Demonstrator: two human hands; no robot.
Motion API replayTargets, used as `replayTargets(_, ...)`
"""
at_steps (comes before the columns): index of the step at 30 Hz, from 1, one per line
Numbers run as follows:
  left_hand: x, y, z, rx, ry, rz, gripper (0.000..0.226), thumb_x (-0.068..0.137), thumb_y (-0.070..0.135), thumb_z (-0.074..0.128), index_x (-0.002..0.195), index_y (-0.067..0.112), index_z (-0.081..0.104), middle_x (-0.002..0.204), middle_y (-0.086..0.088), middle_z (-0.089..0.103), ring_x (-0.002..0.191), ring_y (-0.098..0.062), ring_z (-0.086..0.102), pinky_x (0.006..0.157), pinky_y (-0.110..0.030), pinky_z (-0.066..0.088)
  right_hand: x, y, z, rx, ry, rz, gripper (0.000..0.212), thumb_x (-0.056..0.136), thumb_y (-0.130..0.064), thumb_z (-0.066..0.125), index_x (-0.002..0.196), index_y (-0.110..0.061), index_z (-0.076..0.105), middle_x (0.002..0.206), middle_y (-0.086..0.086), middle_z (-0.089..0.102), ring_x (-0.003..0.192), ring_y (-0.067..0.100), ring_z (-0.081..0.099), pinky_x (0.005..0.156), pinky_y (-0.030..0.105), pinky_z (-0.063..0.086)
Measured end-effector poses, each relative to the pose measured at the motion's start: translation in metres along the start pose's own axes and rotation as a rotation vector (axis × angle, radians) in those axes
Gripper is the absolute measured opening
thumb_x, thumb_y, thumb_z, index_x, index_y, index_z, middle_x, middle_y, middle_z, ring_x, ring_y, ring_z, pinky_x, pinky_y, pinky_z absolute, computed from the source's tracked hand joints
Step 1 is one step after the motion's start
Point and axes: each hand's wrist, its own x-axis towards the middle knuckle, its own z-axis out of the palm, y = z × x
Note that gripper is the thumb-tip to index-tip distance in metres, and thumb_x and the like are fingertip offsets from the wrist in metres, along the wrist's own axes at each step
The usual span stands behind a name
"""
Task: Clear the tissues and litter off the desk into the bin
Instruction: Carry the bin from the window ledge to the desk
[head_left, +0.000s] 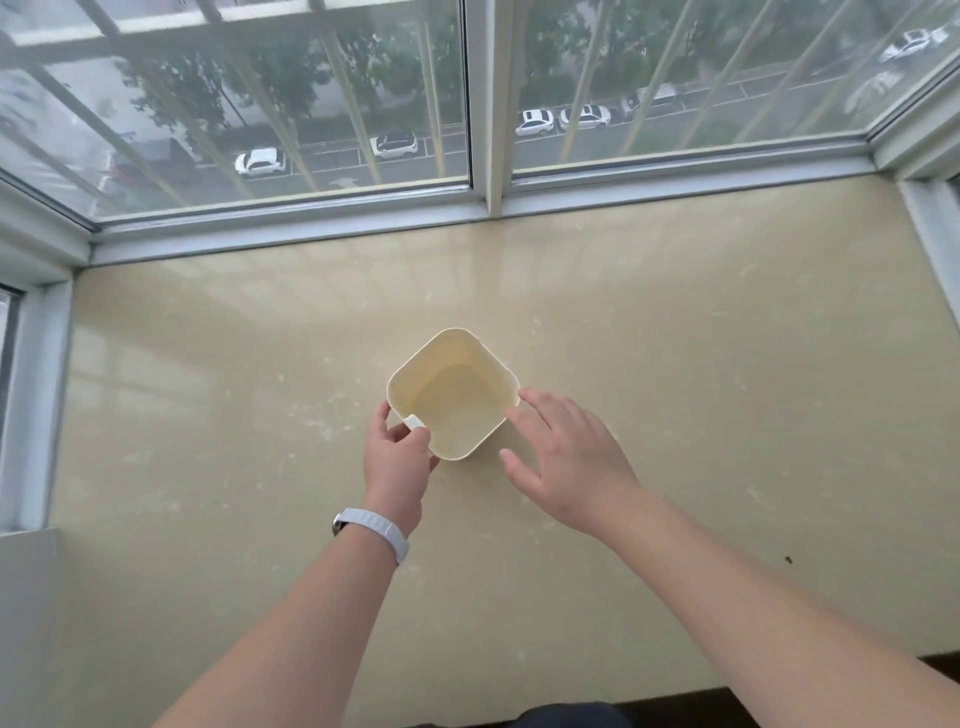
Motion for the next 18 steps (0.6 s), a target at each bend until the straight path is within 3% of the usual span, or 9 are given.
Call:
replayTargets(8,-0.038,0.017,-0.028,0.077,-0.086,0.067,0.054,0.085,0.008,0.057,0.129,0.039,0.048,0.096,0.004,0.067,0.079,-0.005,0.067,0.066,-0.03,0.057,-0.028,-0.035,-0.031,-0.059,0.074,-0.021,0.043,0.088,-0.032,0.063,0.122,-0.006,0.06,0.13,0.017,0.053,0.114,0.035,0.051,0.088,0.044,0.044)
replayTargets(18,-0.125,0.051,-0.068,0.074,-0.316,0.228,0.043,0.084,0.012,0.059,0.107,0.048,0.055,0.099,-0.002,0.069,0.087,-0.013,0.069,0.076,-0.04,0.058,-0.107,-0.11,-0.082,-0.176,0.266,0.07,0.044,0.082,-0.031,0.071,0.117,-0.005,0.064,0.123,0.018,0.058,0.112,0.035,0.055,0.086,0.044,0.046)
